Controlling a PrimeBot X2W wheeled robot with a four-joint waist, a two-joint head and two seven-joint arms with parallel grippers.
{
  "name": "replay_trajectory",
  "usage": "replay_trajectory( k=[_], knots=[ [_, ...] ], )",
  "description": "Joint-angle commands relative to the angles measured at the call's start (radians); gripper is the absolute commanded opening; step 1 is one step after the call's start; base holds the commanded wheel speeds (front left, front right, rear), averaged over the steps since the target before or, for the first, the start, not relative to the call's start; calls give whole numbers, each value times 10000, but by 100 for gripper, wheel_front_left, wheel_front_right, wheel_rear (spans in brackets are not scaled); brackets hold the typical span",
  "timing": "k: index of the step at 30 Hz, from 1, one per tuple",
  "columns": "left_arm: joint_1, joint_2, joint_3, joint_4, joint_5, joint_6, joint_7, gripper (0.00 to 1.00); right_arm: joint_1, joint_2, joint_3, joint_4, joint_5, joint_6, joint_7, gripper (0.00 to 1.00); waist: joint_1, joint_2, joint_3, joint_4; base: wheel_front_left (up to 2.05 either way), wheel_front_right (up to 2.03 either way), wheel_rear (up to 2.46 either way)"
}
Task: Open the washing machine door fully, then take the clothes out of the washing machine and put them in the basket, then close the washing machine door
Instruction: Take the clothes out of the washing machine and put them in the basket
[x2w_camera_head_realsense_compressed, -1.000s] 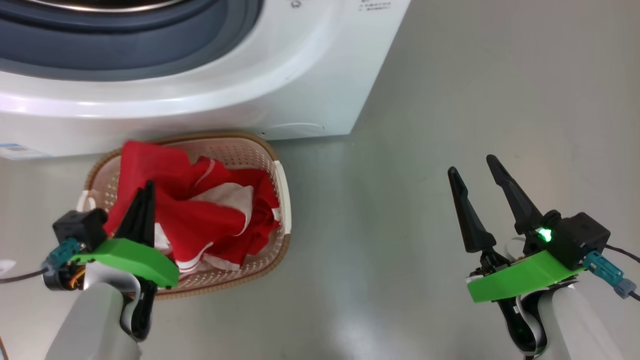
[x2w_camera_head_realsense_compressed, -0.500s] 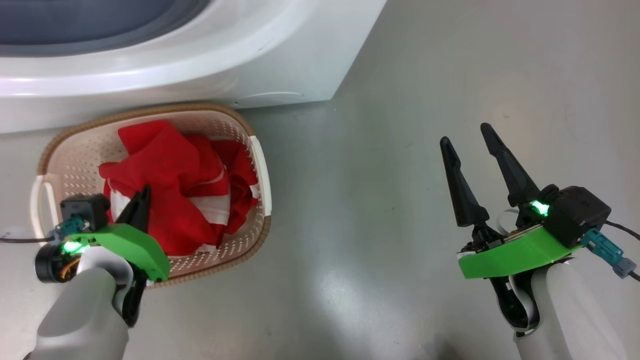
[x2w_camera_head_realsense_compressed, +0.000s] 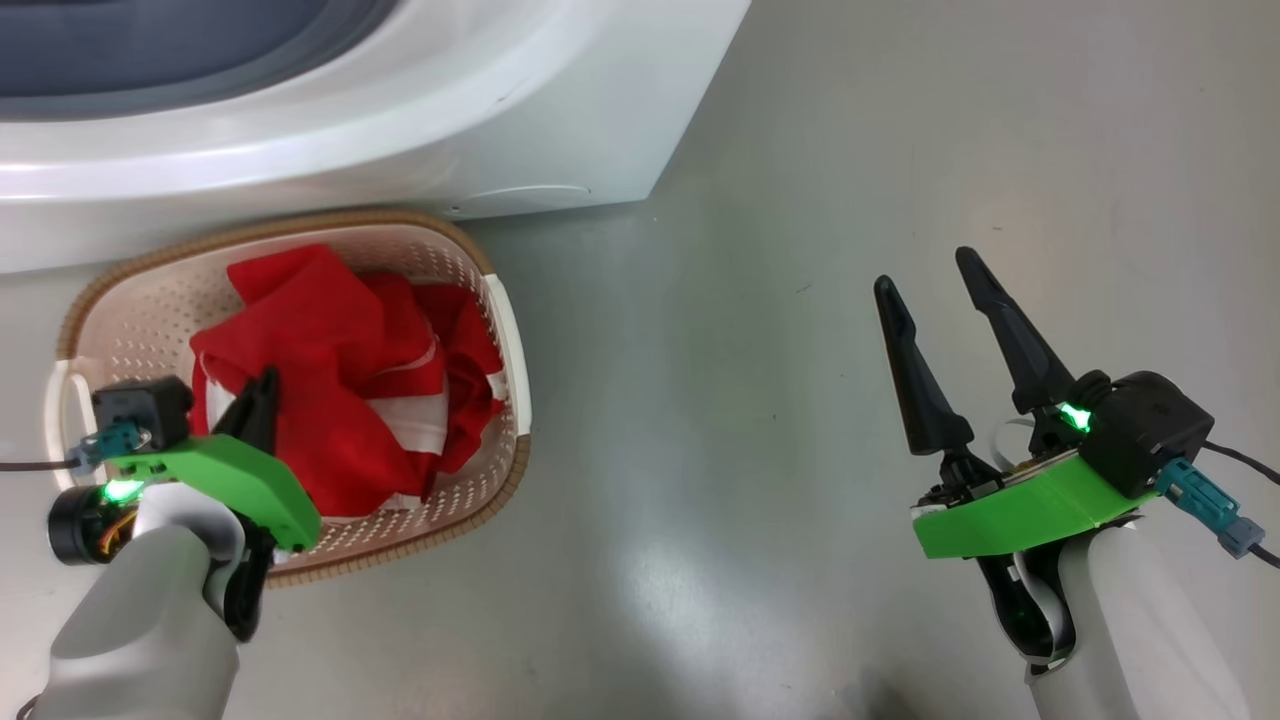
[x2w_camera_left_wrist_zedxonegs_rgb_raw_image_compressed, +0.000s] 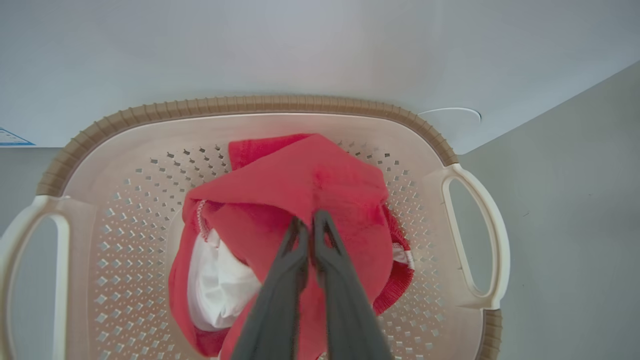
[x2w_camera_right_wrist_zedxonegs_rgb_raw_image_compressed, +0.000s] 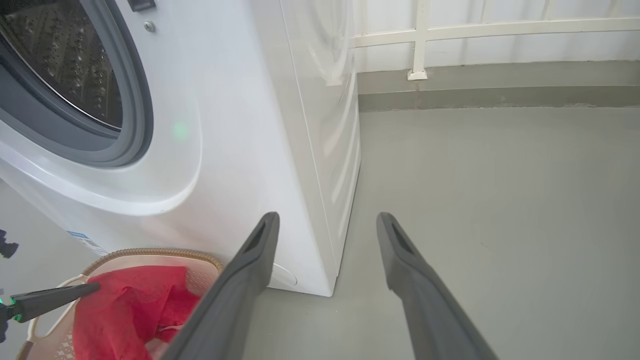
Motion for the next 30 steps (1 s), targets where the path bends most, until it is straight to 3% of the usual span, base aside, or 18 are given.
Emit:
replay_trajectory(
  k=[1, 17, 30],
  knots=[
    [72, 385, 180, -126, -103, -30, -62, 100, 127, 51, 227, -199, -16, 16, -48, 100, 0, 0, -86, 50, 0, 0, 0],
    [726, 411, 727, -1345, 9, -30, -62, 100, 375, -141, 193, -22, 65, 16, -48, 100, 0, 0, -789, 395, 0, 0, 0],
    [1674, 375, 2439, -2879, 1142, -30, -63, 100, 778, -445, 149, 133, 218, 16, -48, 100, 0, 0, -1780, 650, 0, 0, 0]
  ],
)
